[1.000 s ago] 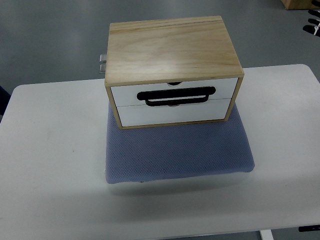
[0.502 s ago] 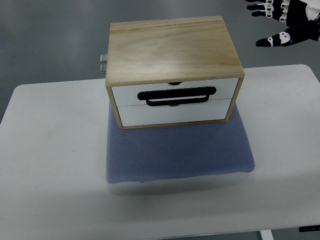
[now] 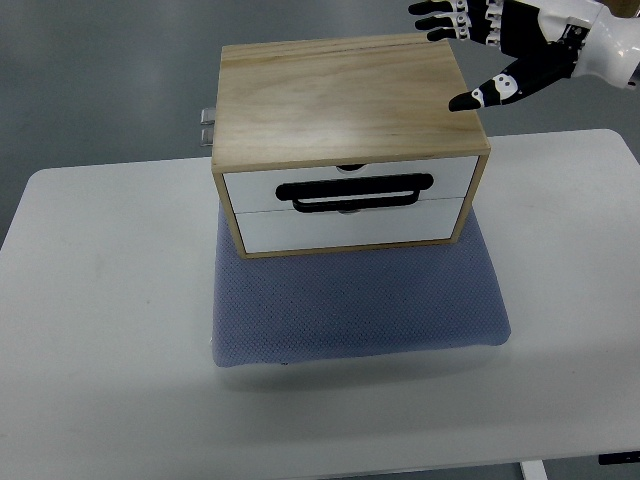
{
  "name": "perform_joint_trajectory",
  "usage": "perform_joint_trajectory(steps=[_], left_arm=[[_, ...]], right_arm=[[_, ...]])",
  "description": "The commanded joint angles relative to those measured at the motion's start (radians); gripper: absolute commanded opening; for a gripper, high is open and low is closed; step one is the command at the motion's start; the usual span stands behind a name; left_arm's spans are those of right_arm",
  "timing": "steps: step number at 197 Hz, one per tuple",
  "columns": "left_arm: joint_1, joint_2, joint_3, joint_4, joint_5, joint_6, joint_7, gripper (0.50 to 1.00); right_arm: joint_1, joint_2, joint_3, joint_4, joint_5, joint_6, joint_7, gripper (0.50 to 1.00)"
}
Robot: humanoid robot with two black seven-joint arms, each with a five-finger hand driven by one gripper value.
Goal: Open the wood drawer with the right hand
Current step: 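Move the right hand over the wooden box toward the drawer front, then lower the right hand and hook its fingers around the upper drawer's black handle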
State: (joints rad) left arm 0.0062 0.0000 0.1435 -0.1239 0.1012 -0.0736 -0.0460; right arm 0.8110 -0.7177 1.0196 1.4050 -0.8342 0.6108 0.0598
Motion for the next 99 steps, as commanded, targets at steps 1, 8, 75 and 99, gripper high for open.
perform_joint_trajectory(steps=[1,8,75,99], left_arm=[[0.0,0.0,-0.001,0.0,0.0,0.0,0.0,1.0],[0.0,0.0,-0.001,0.0,0.0,0.0,0.0,1.0],[0.0,0.0,-0.001,0.0,0.0,0.0,0.0,1.0],[0.0,0.0,0.001,0.0,0.0,0.0,0.0,1.0]], right_arm=[[0.013,0.0,-0.039,0.031,-0.008,0.0,0.0,0.942],[0.019,-0.002,-0.052,0.04,-0.013,0.0,0.0,0.942],[0.062,-0.043,-0.153,0.118,-0.068,0.0,-0.008,0.942],[0.063,-0.051,-0.171,0.161,-0.105,0.0,-0.034,0.942]])
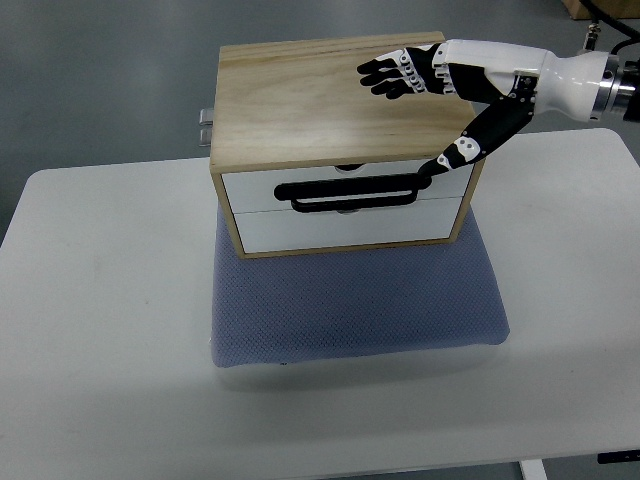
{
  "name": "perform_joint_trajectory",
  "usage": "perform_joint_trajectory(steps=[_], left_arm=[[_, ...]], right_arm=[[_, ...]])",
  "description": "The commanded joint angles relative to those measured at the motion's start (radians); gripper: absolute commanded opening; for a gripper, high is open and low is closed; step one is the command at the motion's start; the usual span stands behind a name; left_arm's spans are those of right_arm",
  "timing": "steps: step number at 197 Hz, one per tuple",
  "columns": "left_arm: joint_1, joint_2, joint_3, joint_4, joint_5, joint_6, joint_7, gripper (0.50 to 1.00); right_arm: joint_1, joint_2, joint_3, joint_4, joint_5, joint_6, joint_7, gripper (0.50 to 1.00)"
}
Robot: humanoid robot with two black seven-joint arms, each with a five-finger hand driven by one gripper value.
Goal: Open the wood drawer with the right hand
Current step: 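Lower the right hand and hook its fingers around the upper drawer's black handle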
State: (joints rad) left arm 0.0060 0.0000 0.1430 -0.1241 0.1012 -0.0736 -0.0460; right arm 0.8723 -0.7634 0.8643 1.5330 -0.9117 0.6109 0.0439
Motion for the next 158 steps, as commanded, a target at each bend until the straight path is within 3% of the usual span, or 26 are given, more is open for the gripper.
perform_joint_trajectory(steps=[1,49,158], left_arm=[[0.0,0.0,0.001,0.0,0.0,0.0,0.0,1.0],[0.0,0.0,0.001,0.0,0.0,0.0,0.0,1.0],[0.0,0.0,0.0,0.0,0.0,0.0,0.0,1.0]], right_arm=[[0.002,-0.005,-0.016,0.033,-0.027,0.0,-0.018,0.942],[0.004,0.007,-0.097,0.053,-0.104,0.0,-0.029,0.942],[0.074,0.056,-0.222,0.042,-0.121,0.0,-0.188,0.94]])
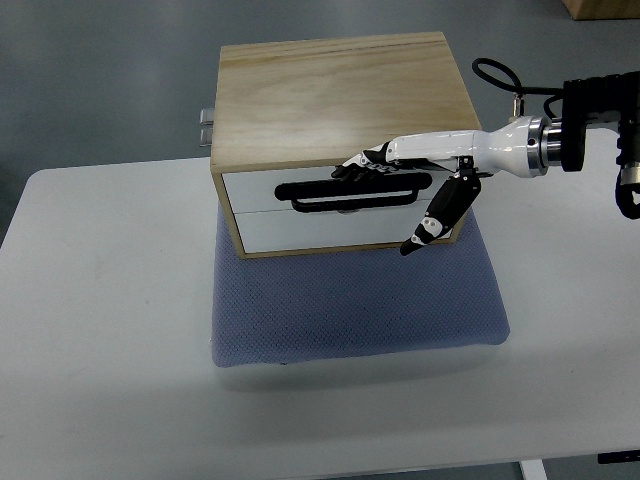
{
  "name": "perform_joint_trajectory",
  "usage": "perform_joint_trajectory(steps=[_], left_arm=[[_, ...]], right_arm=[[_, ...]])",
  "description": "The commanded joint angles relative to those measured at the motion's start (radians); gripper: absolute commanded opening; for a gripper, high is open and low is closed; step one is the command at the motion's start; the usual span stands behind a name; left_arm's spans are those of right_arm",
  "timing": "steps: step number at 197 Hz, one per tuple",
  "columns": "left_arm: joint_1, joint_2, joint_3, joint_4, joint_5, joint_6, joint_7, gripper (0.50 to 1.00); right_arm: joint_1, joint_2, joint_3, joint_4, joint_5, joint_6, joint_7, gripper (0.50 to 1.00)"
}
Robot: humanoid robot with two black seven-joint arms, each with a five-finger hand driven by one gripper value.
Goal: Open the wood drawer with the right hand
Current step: 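Lower the right hand and hook its fingers around the upper drawer's black handle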
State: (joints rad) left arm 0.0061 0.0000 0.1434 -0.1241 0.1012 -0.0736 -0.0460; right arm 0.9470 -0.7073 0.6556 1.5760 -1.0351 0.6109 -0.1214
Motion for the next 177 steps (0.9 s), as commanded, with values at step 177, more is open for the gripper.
perform_joint_trajectory(steps=[177], left_arm=[[0.0,0.0,-0.001,0.0,0.0,0.0,0.0,1.0]], right_arm=[[0.03,0.066,-0.056,-0.019,0.125,-0.069,-0.132,0.938]])
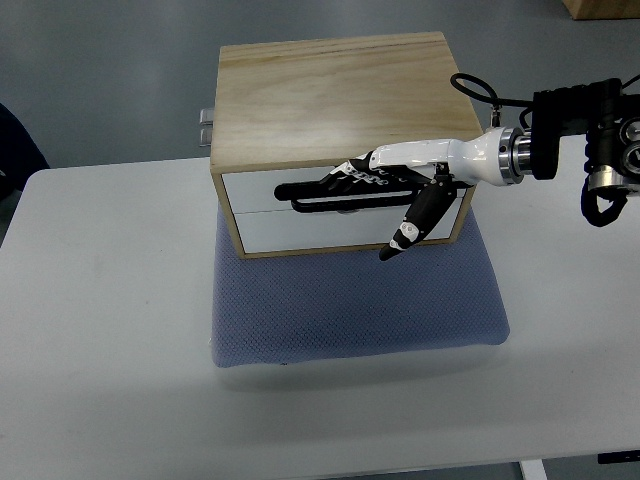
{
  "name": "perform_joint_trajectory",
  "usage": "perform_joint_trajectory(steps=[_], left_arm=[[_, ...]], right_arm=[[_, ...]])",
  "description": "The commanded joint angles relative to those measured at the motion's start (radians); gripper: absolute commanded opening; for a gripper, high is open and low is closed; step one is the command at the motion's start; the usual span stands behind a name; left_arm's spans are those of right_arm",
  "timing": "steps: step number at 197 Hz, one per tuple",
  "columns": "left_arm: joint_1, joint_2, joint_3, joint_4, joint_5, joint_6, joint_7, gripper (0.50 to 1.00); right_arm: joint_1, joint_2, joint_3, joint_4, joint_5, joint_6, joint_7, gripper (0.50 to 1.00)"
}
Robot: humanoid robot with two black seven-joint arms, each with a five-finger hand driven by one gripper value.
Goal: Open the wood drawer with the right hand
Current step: 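Lower the right hand and hook its fingers around the upper drawer's black handle, then pull the upper white drawer outward toward the robot with the right hand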
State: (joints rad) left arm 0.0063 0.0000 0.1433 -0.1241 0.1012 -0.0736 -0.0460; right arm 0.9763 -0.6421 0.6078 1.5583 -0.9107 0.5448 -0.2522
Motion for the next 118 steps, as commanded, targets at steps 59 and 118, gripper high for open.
perform_joint_trajectory(steps=[59,118], left_arm=[[0.0,0.0,0.001,0.0,0.0,0.0,0.0,1.0],[0.0,0.0,-0.001,0.0,0.0,0.0,0.0,1.0]], right_arm=[[0.001,0.013,-0.037,-0.012,0.0,-0.052,-0.028,0.938],[0.001,0.021,-0.039,-0.02,0.0,-0.056,-0.044,0.938]])
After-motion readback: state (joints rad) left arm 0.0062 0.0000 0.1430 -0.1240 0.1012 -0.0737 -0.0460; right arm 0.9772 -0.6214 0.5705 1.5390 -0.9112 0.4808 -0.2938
